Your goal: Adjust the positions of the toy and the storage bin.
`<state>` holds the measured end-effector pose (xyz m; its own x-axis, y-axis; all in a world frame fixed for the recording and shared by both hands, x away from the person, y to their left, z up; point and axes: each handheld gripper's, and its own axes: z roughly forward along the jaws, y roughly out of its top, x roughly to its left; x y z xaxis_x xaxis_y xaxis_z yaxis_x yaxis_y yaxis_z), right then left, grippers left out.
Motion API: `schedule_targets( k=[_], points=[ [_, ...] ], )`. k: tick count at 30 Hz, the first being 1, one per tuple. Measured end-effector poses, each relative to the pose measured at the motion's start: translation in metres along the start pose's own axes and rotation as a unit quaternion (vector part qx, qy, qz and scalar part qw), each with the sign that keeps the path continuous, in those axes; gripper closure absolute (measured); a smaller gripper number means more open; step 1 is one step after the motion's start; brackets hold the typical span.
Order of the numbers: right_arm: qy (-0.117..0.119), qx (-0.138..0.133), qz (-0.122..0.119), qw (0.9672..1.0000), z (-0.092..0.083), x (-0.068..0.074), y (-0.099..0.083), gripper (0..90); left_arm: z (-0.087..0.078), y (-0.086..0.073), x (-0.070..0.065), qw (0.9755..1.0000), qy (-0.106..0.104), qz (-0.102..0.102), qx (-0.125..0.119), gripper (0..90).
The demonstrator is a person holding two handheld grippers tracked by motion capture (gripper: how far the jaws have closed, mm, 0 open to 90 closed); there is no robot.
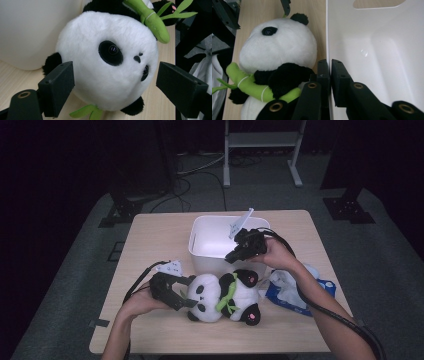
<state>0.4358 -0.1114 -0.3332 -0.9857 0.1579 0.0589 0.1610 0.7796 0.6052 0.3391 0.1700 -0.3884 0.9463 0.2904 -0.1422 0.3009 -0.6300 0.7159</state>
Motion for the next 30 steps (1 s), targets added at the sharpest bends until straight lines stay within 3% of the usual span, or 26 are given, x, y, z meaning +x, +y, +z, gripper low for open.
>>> schedule_targets(
  k=[5,17,23,30],
  points=[
    [-0.005,-0.02,0.013,0.9997,-0.007,0.0,-0.001,71.5,0.0,0.0,0.0,1.0,0.0,0.001,0.003,13.7],
    [-0.019,-0.058,0.01,0.9981,-0.036,0.02,-0.009,63.6,-0.002,0.0,-0.001,1.0,0.004,0.0,0.002,13.7],
    [-0.009,-0.073,0.0,0.9973,-0.045,0.039,-0.015,61.8,-0.004,-0.001,-0.001,1.0,0.007,-0.004,-0.002,13.7],
    [0.013,-0.072,-0.008,0.9973,-0.038,0.057,-0.023,59.4,-0.006,-0.002,-0.001,0.9999,0.009,-0.007,0.0,13.7]
  ],
)
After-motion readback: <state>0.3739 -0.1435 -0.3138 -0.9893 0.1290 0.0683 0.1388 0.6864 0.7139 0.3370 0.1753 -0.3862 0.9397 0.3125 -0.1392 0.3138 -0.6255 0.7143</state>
